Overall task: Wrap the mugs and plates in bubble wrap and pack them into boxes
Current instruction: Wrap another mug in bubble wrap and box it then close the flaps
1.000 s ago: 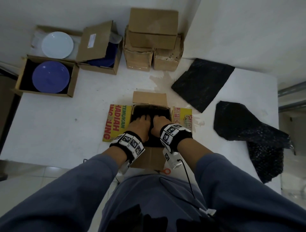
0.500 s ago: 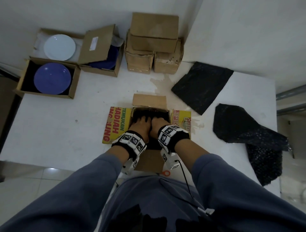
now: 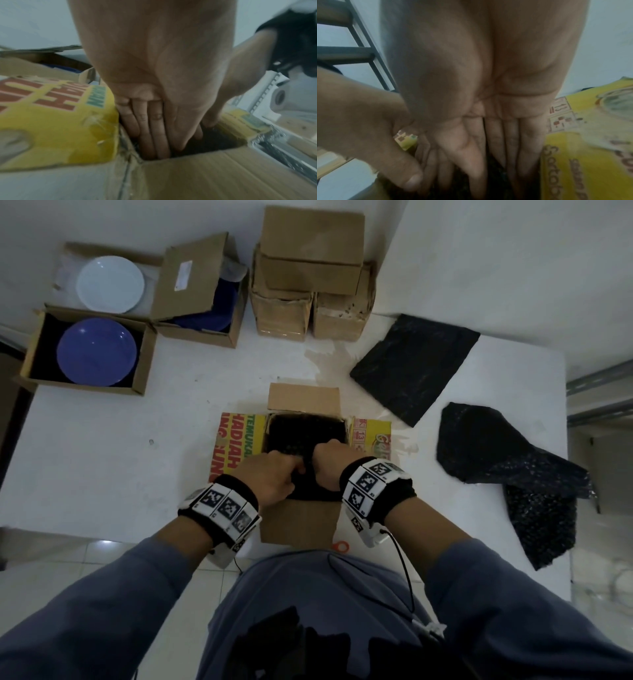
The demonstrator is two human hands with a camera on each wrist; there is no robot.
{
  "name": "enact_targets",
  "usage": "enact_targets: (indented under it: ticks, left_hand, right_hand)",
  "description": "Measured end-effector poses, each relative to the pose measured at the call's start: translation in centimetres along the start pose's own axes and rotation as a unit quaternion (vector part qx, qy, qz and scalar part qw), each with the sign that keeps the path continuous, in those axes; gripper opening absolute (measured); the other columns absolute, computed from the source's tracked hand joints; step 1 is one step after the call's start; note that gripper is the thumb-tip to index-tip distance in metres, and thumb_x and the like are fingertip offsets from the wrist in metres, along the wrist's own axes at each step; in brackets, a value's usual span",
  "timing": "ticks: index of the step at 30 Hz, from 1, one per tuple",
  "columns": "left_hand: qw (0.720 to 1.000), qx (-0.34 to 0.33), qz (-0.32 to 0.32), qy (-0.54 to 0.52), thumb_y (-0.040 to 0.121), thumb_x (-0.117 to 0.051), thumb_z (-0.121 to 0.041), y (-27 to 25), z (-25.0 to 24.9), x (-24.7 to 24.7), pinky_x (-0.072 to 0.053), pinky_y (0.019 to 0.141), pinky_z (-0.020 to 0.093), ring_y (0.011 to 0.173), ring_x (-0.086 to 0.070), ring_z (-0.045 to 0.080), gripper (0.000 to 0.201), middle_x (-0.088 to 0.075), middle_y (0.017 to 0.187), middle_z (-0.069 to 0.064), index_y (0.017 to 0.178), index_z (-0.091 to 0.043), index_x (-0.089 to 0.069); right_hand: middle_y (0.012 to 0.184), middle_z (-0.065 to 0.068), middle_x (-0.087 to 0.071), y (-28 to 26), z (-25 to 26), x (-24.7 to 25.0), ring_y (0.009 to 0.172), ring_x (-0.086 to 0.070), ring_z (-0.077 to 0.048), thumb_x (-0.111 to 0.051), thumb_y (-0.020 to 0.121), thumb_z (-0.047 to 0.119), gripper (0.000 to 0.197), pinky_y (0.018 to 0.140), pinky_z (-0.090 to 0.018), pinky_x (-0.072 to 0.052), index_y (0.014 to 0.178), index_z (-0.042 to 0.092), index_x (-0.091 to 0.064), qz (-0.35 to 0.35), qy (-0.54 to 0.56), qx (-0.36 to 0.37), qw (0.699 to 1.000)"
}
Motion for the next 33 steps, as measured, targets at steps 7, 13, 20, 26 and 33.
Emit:
enact_targets:
  ticks: [7,13,20,26,33]
  left_hand:
    - [0.988,-0.006,0.000,0.155,0.088,-0.060,-0.023,0.8,-0.8,0.4,-0.043,0.062,0.028,0.087,-0.059,0.025,0.088,-0.058,0.117,0.011,0.155,-0.015,-0.004]
    - [0.979,-0.055,0.033,0.191,0.091,-0.050,-0.027,-0.1,-1.7,-0.1,-0.046,0.079,0.035,0.087,-0.056,0.021,0.017,-0.057,0.098,0.000,0.094,-0.025,-0.067]
    - [0.990,-0.026,0.126,0.059,0.087,-0.061,-0.044,-0.5,-1.1,-1.8,-0.051,0.062,0.033,0.075,-0.058,0.016,0.051,-0.060,0.094,0.002,0.128,-0.023,-0.039]
    - [0.975,-0.040,0.139,0.171,0.079,-0.064,-0.062,0.1,-1.1,-2.8,-0.048,0.080,0.035,0.104,-0.053,0.022,0.061,-0.051,0.120,0.004,0.123,-0.022,-0.055]
    - [0.980,-0.020,0.157,0.119,0.080,-0.068,-0.059,-0.1,-0.4,-3.5,-0.051,0.074,0.033,0.089,-0.061,0.021,0.074,-0.062,0.113,0.005,0.135,-0.017,-0.040]
  right_hand:
    - [0.117,-0.014,-0.056,0.2,0.0,-0.3,0.097,-0.061,-0.031,-0.065,0.086,0.013,0.054,0.080,-0.039,-0.056,0.136,0.011,-0.043,-0.010,0.032,0.018,0.999]
    - [0.081,-0.011,-0.059,-1.0,0.5,-0.4,0.066,-0.059,-0.026,-0.063,0.084,0.028,0.019,0.057,-0.033,-0.053,0.076,0.012,-0.058,0.007,-0.016,0.037,0.999]
    - [0.079,-0.007,-0.055,-0.4,1.3,-1.7,0.064,-0.058,-0.024,-0.059,0.087,0.057,0.041,0.057,-0.033,-0.050,0.079,0.016,-0.054,0.041,0.024,0.049,0.998]
    - [0.076,-0.006,-0.047,-0.3,1.3,-2.3,0.059,-0.051,-0.022,-0.055,0.091,0.055,0.044,0.052,-0.029,-0.041,0.070,0.019,-0.044,0.040,-0.024,0.050,0.998]
    - [0.086,-0.008,-0.056,0.9,1.3,-3.4,0.062,-0.055,-0.021,-0.054,0.097,0.043,0.031,0.047,-0.026,-0.039,0.085,0.014,-0.055,0.045,-0.032,0.053,0.997]
Point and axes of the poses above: each hand's wrist, its own y-axis towards the middle knuckle, its own x-axis out of the back of the hand, z = x × y, the point moved 10 cm from there along y, towards the middle knuckle
